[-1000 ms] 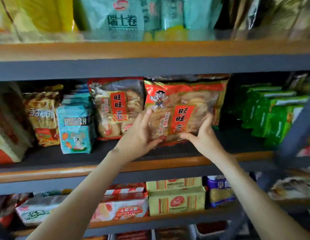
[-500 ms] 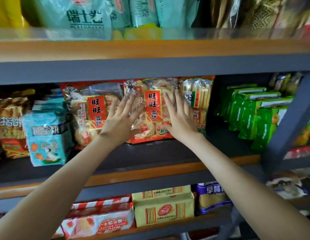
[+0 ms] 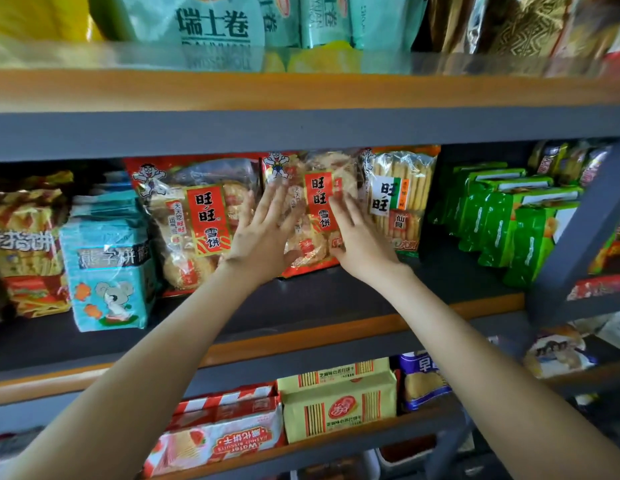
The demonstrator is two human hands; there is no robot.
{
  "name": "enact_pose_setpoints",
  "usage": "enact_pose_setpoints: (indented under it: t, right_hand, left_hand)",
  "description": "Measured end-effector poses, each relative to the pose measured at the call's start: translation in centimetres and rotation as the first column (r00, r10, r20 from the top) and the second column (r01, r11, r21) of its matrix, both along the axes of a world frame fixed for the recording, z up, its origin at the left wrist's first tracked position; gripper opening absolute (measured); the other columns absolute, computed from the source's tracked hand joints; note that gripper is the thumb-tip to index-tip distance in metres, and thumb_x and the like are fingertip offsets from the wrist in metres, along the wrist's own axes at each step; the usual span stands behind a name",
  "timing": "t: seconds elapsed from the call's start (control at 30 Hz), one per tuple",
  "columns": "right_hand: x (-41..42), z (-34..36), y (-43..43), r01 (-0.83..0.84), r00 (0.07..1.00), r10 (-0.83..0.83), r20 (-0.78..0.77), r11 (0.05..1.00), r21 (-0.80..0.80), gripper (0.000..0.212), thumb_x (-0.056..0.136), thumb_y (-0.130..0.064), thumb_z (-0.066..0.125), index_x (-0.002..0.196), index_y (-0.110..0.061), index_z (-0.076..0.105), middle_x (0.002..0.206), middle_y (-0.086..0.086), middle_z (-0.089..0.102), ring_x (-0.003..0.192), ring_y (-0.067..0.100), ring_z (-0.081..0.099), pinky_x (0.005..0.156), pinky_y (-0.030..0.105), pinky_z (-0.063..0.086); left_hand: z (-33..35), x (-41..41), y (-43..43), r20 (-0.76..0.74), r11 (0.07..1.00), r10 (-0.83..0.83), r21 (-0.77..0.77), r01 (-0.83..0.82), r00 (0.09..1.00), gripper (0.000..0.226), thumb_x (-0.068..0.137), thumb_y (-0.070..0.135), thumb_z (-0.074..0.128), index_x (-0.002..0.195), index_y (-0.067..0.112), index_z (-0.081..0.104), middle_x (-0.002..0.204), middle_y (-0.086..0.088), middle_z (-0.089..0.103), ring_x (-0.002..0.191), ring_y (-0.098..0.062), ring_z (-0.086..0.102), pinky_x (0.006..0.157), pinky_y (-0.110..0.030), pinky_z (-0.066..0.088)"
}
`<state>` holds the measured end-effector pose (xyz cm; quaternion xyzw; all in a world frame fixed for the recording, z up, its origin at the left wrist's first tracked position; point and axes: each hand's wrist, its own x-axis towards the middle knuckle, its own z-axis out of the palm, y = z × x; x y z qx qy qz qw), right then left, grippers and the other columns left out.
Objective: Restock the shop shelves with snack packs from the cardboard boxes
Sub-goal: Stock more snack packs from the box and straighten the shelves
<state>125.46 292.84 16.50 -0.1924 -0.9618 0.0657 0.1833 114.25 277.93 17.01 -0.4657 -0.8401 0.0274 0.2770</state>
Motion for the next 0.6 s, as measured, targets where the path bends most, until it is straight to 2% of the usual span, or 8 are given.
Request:
enact_pose_setpoints:
  t: [0.1,0.17,0.23,0.27,0.33,0.43,0.5,0.6]
  right_hand:
    - [1.9,0.0,-3.8,0.003,0.998,-0.011,-0.063,0.992,-0.123,0.069,0.097,-0.025,0.053,0.153,-0.019,0.013,0.16,0.006,0.01,0.147,0.025,0.01,0.115,0.038,0.023]
    - [3.0,-0.6,-6.7,-0.025,0.984,-0.007,-0.176,0.983,-0.18,0.057,0.096,-0.023,0.054,0.148,-0.014,0.031,0.151,0.005,0.032,0.139,0.023,0.029,0.11,0.034,0.03]
    - [3.6,-1.4,-9.8,-0.104,0.94,0.034,-0.339,0.976,-0.189,0.045,0.093,-0.018,0.058,0.137,-0.011,0.046,0.136,0.005,0.048,0.128,0.022,0.042,0.104,0.03,0.036]
    - [3.7,-1.7,-11.4,-0.163,0.905,0.073,-0.419,0.969,-0.184,0.04,0.092,-0.014,0.059,0.131,-0.01,0.052,0.128,0.005,0.053,0.122,0.022,0.047,0.101,0.027,0.038]
    - [3.4,-2.3,-14.5,-0.317,0.824,0.173,-0.539,0.93,-0.187,0.033,0.09,-0.008,0.06,0.122,-0.01,0.058,0.117,0.004,0.058,0.113,0.019,0.053,0.095,0.022,0.039]
    - [1.8,-3.6,-19.3,-0.551,0.723,0.348,-0.597,0.812,-0.193,0.031,0.087,-0.002,0.058,0.118,-0.007,0.06,0.108,-0.001,0.058,0.104,0.015,0.056,0.091,0.02,0.042]
    - [0.3,-5.5,-22.9,-0.669,0.685,0.453,-0.571,0.701,-0.246,0.03,0.086,0.0,0.055,0.115,-0.006,0.062,0.106,0.0,0.058,0.102,0.017,0.059,0.09,0.022,0.045]
    - [-1.0,-9.4,-28.6,-0.771,0.637,0.612,-0.469,0.518,-0.37,0.028,0.085,-0.004,0.054,0.111,-0.008,0.064,0.104,0.003,0.061,0.099,0.022,0.062,0.086,0.022,0.045]
  left_hand:
    - [-0.2,1.2,-1.5,0.191,0.986,-0.112,0.145,0.085,0.975,0.07,0.093,0.047,0.052,0.151,0.022,0.022,0.16,-0.016,-0.005,0.147,-0.033,-0.009,0.119,-0.05,-0.003]
    - [-0.8,2.8,-3.5,0.269,0.943,-0.221,0.303,0.135,0.937,0.057,0.092,0.037,0.056,0.142,0.013,0.042,0.153,-0.02,0.028,0.144,-0.038,0.017,0.118,-0.053,0.015]
    - [-1.5,4.5,-6.4,0.336,0.857,-0.321,0.502,0.12,0.885,0.046,0.091,0.029,0.059,0.131,0.008,0.053,0.13,-0.017,0.055,0.125,-0.038,0.047,0.101,-0.049,0.042]
    - [-1.7,5.5,-8.1,0.393,0.812,-0.347,0.58,0.062,0.852,0.041,0.092,0.027,0.059,0.128,0.009,0.053,0.121,-0.013,0.06,0.113,-0.033,0.056,0.091,-0.043,0.048]
    - [-2.4,7.6,-11.8,0.442,0.724,-0.368,0.689,-0.047,0.818,0.035,0.093,0.026,0.056,0.126,0.013,0.053,0.111,-0.003,0.065,0.098,-0.021,0.062,0.081,-0.035,0.049]
    - [-4.6,9.5,-17.0,0.485,0.632,-0.328,0.75,-0.193,0.811,0.025,0.095,0.022,0.052,0.117,0.014,0.06,0.105,0.006,0.067,0.095,-0.006,0.063,0.078,-0.016,0.048]
    - [-7.1,10.1,-20.2,0.583,0.574,-0.246,0.732,-0.368,0.775,0.021,0.095,0.015,0.051,0.112,0.014,0.062,0.097,0.009,0.068,0.088,0.0,0.063,0.073,-0.007,0.044]
    - [-11.3,11.3,-25.4,0.763,0.409,-0.116,0.62,-0.67,0.636,0.024,0.094,0.006,0.051,0.109,0.018,0.064,0.087,0.014,0.067,0.077,0.011,0.059,0.066,-0.003,0.039]
